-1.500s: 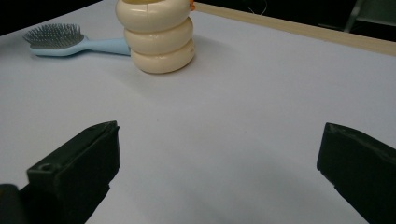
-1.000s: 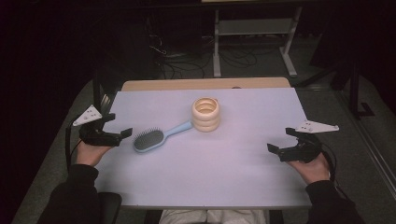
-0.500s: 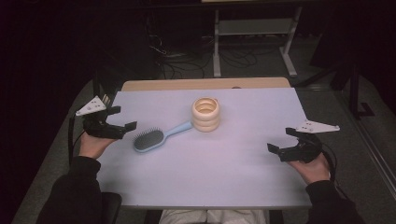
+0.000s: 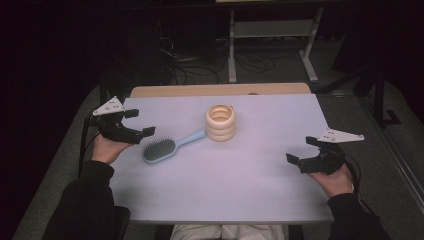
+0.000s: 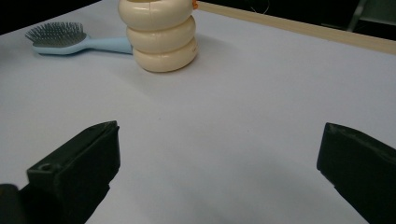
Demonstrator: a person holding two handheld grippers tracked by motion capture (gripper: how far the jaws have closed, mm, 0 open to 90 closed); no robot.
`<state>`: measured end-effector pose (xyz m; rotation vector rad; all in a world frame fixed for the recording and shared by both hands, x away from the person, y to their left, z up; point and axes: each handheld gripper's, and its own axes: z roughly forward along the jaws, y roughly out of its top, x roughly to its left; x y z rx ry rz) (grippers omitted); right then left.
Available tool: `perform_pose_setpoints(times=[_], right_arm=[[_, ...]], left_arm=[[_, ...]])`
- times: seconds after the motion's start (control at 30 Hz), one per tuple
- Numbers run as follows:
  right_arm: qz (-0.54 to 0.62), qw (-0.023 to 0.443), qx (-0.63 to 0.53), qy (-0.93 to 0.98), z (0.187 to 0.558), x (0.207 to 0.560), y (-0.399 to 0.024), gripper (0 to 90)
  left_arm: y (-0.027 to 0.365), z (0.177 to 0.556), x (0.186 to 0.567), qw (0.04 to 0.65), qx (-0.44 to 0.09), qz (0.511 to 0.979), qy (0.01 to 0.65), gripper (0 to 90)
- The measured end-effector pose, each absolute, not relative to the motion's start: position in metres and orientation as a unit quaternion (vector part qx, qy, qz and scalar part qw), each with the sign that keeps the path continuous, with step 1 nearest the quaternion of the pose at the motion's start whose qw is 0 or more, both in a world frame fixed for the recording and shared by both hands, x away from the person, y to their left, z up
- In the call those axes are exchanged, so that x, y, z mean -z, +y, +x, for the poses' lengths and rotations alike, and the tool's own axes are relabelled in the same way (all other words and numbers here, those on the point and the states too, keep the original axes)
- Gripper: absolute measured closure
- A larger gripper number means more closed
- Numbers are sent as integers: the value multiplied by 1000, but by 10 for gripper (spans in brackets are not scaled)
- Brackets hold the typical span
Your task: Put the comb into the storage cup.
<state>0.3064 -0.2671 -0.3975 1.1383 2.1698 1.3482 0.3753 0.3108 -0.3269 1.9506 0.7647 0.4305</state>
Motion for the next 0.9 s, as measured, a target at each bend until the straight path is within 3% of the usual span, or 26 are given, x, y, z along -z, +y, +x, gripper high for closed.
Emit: perform_pose_setpoints(times=[0.8,0.9], right_arm=[[397,174,-475,766,306,397,-266,0],[396,175,-474,766,306,397,-265,0]], left_arm=[[263,405,312,442,-141,840,282,14],[261,409,314,443,-133,842,278,73]])
